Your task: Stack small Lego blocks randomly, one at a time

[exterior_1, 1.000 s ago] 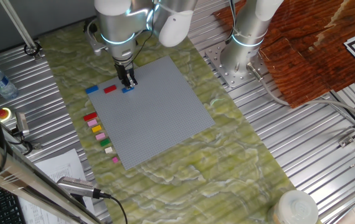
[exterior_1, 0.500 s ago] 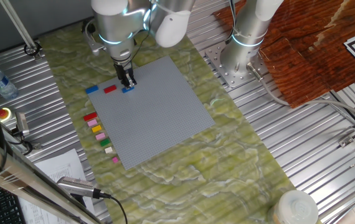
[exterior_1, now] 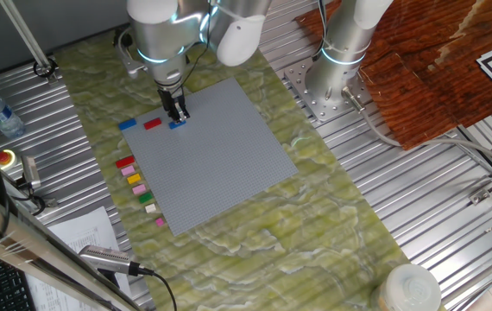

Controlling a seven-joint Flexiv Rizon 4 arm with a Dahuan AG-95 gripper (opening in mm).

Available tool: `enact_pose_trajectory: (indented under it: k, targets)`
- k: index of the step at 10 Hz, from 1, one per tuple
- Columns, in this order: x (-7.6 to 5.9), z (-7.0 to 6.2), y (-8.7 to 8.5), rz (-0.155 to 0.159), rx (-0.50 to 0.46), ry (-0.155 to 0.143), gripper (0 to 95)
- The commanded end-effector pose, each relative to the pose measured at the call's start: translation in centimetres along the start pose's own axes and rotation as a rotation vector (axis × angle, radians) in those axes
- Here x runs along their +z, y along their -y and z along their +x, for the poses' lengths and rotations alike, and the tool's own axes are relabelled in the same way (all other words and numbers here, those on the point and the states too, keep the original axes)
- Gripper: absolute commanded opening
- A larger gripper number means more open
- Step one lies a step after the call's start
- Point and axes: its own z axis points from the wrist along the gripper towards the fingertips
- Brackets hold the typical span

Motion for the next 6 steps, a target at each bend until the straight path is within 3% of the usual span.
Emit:
enact_pose_trajectory:
  k: [1, 3, 6]
  targets:
    - [-1.0, 0.2, -0.2, -0.006, -0.008, -0.017, 0.0]
    - [-2.6, 0.6, -0.5, 0.004, -0.017, -0.030, 0.0]
    - [-3.9, 1.2, -0.9, 0.005, -0.028, -0.021, 0.0]
